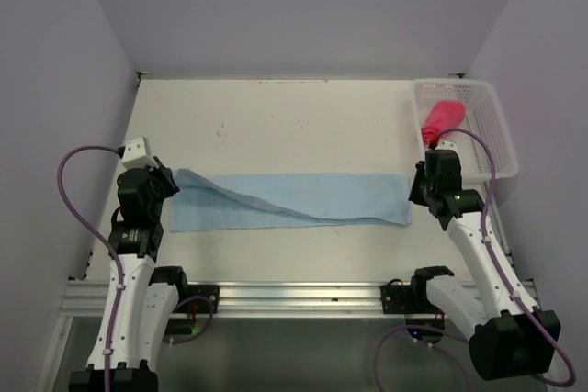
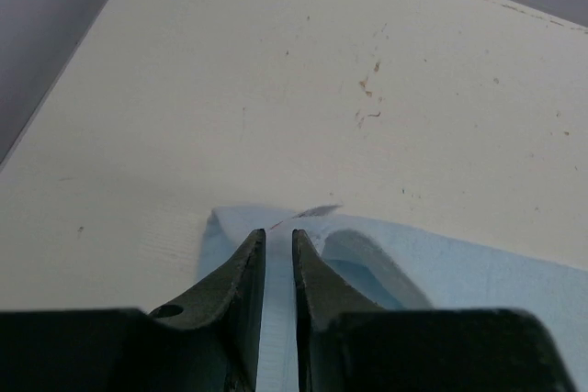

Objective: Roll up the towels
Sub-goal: Fold the towel

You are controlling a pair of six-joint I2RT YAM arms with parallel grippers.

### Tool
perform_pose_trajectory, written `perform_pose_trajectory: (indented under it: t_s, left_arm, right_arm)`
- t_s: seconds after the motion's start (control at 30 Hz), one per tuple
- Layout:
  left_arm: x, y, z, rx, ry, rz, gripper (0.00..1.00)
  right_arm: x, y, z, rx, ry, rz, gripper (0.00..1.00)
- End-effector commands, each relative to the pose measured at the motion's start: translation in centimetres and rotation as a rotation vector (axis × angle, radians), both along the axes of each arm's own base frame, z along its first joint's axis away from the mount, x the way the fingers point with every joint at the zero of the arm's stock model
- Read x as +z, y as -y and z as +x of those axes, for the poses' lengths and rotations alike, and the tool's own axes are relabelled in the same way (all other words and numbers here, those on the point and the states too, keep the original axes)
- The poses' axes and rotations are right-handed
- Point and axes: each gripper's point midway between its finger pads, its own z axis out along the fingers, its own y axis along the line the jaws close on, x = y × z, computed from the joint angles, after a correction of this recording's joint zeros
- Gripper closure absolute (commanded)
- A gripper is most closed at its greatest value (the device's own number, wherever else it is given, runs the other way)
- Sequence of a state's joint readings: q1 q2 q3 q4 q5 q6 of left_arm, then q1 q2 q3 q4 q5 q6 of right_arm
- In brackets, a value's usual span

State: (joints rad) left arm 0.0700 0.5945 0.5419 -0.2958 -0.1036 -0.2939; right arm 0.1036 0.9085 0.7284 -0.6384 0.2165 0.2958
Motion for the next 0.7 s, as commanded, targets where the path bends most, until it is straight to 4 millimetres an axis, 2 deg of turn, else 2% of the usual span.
perform_pose_trajectory:
  t_s: [0.0, 0.2, 0.33, 0.43, 0.57, 0.67]
  left_arm:
    - [0.7, -0.1, -0.1, -0.006, 0.022, 0.012, 0.78]
    - [1.3, -0.2, -0.2, 0.005, 0.037, 0.011, 0.64]
    - [1.8, -0.1, 0.0, 0.005, 0.05, 0.0, 0.64]
    - [1.3, 0.3, 0.6, -0.018, 0.027, -0.014, 0.65]
    - [0.7, 1.2, 1.5, -0.059, -0.006, -0.055, 0.66]
    - [0.4, 2.2, 2.3, -0.104, -0.02, -0.093, 0.65]
  right_arm:
    - [-0.1, 0.0, -0.2, -0.017, -0.008, 0.011, 0.74]
    - [-0.4, 0.0, 0.0, -0.021, -0.022, 0.012, 0.7]
    - [-0.6, 0.0, 0.3, -0.025, -0.026, 0.015, 0.68]
    - [-0.9, -0.3, 0.6, -0.027, -0.031, 0.03, 0.67]
    - [-0.3, -2.9, 2.0, 0.066, 0.037, 0.141, 0.67]
    - [-0.4, -2.9, 2.7, 0.047, 0.043, 0.148, 0.67]
